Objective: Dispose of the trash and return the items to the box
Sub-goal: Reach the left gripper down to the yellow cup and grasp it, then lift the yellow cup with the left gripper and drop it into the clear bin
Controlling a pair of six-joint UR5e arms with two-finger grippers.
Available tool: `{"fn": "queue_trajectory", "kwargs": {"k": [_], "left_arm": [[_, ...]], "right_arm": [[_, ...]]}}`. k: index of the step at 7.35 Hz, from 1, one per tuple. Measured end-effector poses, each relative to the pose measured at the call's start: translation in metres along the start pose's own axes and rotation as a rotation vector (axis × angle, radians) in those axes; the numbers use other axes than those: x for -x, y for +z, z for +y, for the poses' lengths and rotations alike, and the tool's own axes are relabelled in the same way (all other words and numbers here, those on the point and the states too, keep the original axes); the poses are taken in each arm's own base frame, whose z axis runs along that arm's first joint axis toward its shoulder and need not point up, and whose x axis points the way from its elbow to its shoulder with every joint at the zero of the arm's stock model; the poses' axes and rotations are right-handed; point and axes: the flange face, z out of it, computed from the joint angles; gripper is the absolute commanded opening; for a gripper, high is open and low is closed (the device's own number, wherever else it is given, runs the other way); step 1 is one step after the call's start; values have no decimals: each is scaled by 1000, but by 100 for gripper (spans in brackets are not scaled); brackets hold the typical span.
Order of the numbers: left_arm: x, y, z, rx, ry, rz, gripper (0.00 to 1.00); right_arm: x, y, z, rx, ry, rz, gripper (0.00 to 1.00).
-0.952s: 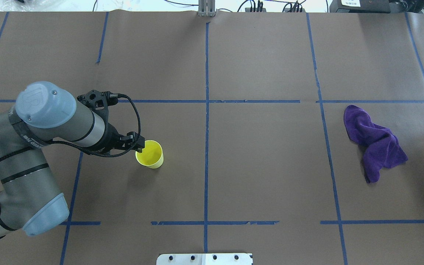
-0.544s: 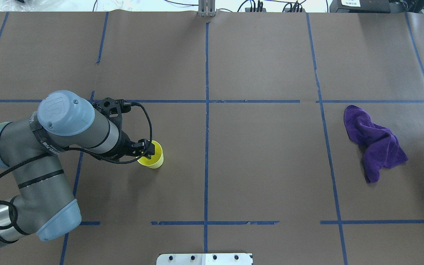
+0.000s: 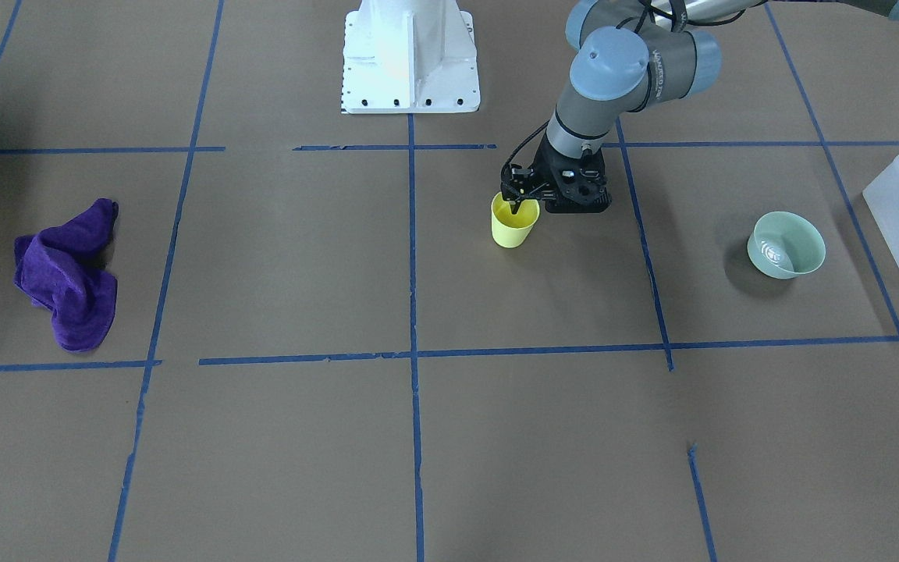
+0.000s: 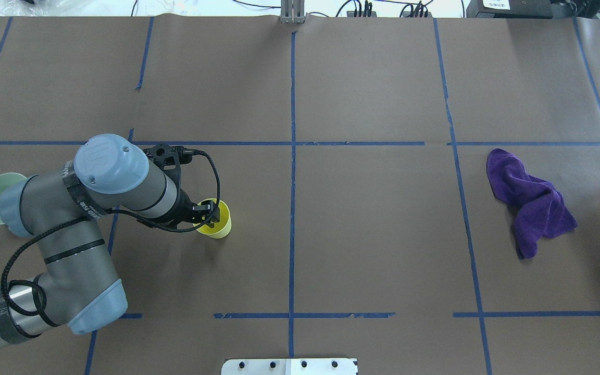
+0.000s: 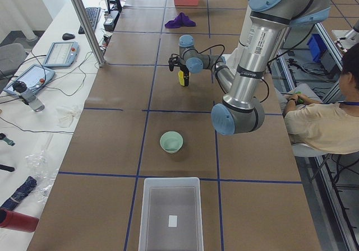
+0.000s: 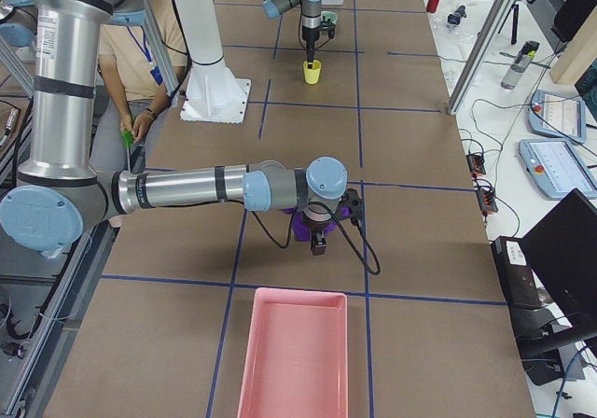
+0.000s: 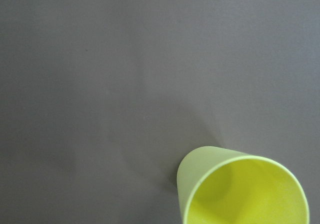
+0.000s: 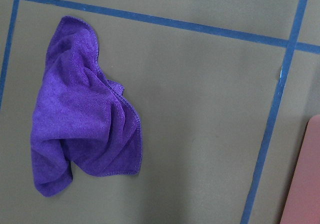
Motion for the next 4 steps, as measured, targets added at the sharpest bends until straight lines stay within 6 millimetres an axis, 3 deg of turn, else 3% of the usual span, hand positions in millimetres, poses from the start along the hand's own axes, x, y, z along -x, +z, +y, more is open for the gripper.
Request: {"fn": "queue_trajectory", "kwargs": {"k": [1,4], "left_arm": [[1,5,-1,-1,5,10,0],[-2,6,3,9,11,25,0]], "right_arm": [[0,0,0,0,0,-1,100],[0,0,0,1,2,-2,100]]}}
